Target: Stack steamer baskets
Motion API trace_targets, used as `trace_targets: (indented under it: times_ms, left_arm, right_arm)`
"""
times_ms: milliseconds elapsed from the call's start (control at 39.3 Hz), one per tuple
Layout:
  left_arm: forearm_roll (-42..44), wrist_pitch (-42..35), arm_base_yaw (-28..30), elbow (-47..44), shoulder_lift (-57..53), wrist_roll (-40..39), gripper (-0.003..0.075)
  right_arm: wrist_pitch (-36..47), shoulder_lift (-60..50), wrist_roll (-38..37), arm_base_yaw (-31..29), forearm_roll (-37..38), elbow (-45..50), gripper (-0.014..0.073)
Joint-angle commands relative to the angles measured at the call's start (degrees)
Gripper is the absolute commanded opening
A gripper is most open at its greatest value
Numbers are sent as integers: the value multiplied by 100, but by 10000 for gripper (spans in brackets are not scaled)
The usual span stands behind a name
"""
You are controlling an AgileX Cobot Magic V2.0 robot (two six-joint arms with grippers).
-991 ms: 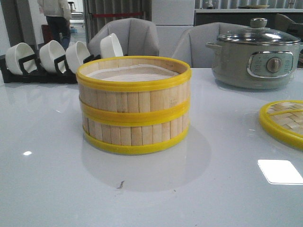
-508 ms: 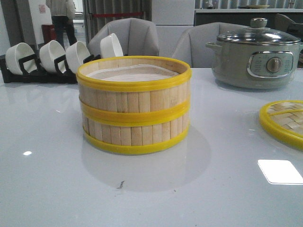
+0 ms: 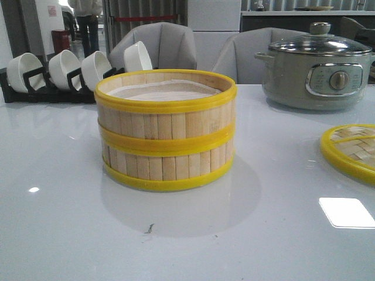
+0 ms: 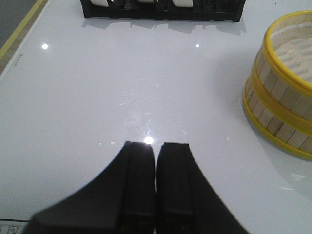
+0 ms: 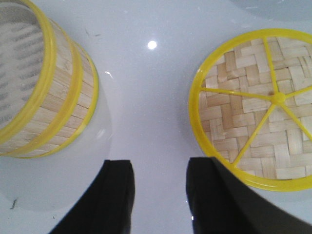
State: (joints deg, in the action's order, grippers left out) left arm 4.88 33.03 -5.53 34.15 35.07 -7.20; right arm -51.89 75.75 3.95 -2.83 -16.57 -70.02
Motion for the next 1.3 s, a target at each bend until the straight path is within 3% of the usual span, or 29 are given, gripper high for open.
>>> trace_targets:
  times_ms: [0,178,483,890,1271]
  left_arm:
    - [-7,-480,-4,157,39,-41,86]
    - [-7,-480,-4,157,39,-41,86]
    - [-7,-480,-4,157,39,-41,86]
    - [-7,-480,-4,157,39,-41,86]
    - [-7,-480,-4,157,39,-41,86]
  right_arm:
    - [216,-40,60,2,112,-199,393]
    - [340,219,49,-152,594,-199,393]
    - [831,1098,43,-801,602,-204,393]
    - [1461,2135,38,-881,627,-248,393]
    - [722,2856,38,-886,762,-1416,393]
